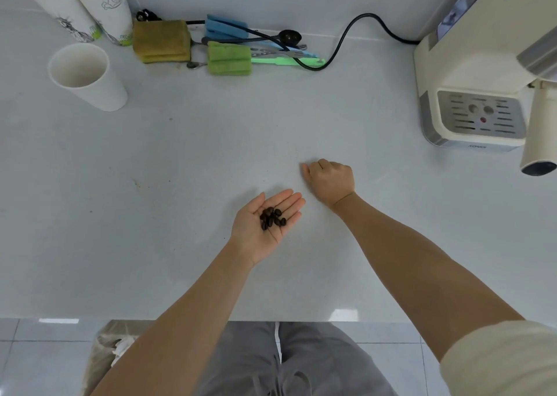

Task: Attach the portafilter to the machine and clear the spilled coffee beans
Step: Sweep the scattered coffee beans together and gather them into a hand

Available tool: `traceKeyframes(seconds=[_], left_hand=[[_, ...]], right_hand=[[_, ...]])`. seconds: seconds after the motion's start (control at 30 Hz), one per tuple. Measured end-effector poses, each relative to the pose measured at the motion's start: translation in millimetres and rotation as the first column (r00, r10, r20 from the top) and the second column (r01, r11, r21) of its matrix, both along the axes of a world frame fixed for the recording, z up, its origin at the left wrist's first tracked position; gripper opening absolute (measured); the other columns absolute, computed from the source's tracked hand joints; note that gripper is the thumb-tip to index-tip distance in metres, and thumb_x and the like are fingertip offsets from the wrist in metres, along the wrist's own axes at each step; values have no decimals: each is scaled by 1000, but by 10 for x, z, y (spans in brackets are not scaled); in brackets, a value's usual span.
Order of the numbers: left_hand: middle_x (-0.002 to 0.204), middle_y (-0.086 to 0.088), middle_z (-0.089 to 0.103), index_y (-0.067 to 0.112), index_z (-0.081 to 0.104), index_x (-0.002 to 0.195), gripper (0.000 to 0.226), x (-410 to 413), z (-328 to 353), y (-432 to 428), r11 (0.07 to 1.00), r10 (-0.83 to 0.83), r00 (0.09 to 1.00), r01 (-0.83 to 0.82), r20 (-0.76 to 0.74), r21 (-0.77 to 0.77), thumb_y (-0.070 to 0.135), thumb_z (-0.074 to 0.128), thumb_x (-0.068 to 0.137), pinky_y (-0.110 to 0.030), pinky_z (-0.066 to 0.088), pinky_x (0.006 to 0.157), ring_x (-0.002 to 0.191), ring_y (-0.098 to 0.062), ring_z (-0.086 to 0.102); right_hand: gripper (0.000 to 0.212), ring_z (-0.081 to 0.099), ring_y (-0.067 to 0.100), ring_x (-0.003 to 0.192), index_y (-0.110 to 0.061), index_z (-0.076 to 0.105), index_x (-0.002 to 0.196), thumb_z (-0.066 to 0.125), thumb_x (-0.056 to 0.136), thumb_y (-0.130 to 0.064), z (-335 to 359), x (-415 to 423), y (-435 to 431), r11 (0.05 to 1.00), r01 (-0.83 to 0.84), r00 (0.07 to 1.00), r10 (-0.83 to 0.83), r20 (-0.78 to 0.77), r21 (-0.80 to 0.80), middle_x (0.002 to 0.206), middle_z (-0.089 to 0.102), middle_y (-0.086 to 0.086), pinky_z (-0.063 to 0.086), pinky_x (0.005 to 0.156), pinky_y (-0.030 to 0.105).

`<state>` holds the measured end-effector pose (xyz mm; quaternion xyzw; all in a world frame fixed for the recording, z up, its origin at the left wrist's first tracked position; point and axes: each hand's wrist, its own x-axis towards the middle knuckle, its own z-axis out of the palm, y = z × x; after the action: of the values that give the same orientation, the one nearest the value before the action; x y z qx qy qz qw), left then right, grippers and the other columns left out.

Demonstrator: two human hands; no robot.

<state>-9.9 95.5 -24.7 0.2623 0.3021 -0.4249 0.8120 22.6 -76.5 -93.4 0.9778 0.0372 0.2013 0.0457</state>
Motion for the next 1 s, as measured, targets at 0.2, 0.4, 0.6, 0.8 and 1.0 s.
traceKeyframes(seconds=[0.2,0.4,0.6,0.8,1.0], left_hand=[[129,-14,50,-12,47,115,48,30,-11,3,1000,23,1000,-23,3,-2,27,23,99,-42,36,100,135,-32,38],[142,-22,42,-13,45,115,47,42,-1,-57,1000,29,1000,-29,-3,0,26,23,100,-42,35,102,135,-32,38],[106,-20,65,-6,68,80,54,-37,25,-213,997,56,998,-56,-16,-44,24,27,99,-41,42,100,101,-29,64],[64,-9,70,2,63,75,37,-123,163,-314,998,64,998,-65,-29,-27,11,34,94,-24,59,58,61,-18,72],[46,-3,61,8,54,67,38,-196,163,-335,999,35,999,-35,-12,31,2,26,92,-17,53,45,45,-10,65]], right_hand=[[49,21,15,21,-13,42,32,91,35,-13,72,-4,14,1000,19,1000,-19,-1,-10,26,37,-2,22,32,7],[61,9,15,35,-17,17,47,76,56,-7,246,8,54,990,17,997,-27,74,143,38,12,-4,12,38,12],[45,11,13,36,-17,20,45,45,83,-20,560,-103,304,923,-167,974,100,204,346,34,17,-2,12,39,13],[55,30,14,24,-9,43,37,42,90,-25,542,-342,439,895,-268,961,222,164,356,31,40,1,16,36,10],[44,39,13,29,-11,46,38,49,80,-22,623,-498,467,899,-284,959,266,99,333,34,43,0,19,35,13]])
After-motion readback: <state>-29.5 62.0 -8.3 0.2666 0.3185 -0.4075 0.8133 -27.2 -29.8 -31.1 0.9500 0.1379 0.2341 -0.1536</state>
